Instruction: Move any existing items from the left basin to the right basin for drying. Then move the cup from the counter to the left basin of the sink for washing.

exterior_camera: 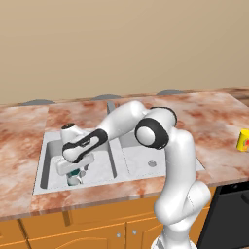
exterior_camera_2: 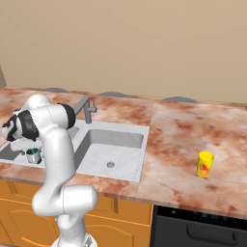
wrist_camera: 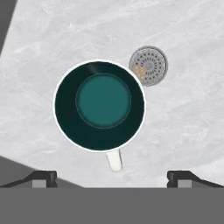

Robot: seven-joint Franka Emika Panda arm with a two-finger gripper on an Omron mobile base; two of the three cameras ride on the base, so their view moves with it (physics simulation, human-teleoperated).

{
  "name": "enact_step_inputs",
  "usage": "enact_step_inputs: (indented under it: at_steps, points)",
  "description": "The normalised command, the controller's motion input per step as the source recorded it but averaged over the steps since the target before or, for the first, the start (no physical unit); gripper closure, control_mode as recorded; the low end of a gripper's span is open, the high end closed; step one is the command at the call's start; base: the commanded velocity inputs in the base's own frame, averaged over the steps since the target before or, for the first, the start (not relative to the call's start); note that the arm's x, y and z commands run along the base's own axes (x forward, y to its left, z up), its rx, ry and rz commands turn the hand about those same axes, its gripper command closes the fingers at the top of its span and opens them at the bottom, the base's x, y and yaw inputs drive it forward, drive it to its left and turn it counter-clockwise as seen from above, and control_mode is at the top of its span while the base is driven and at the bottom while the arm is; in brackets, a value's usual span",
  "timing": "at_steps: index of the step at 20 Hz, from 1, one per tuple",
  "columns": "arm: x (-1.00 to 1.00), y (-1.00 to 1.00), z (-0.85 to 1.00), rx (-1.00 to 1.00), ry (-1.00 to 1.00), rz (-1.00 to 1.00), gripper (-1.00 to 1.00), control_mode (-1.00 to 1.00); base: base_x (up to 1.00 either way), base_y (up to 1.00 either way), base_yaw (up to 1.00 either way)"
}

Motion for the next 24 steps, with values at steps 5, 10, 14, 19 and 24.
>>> enact_step_inputs:
  at_steps: [5,10,14,19,24]
  points:
    - [0.0,-0.13,-0.1,0.0,0.0,0.0,-1.0,-1.0,0.0,0.0,0.0]
    - [0.0,-0.02,-0.1,0.0,0.0,0.0,-1.0,-1.0,0.0,0.0,0.0]
    - [0.0,0.0,-0.09,0.0,0.0,0.0,-1.0,-1.0,0.0,0.0,0.0]
    - [0.0,0.0,-0.11,0.0,0.0,0.0,-1.0,-1.0,0.0,0.0,0.0]
    - [0.0,0.0,-0.12,0.0,0.0,0.0,-1.0,-1.0,0.0,0.0,0.0]
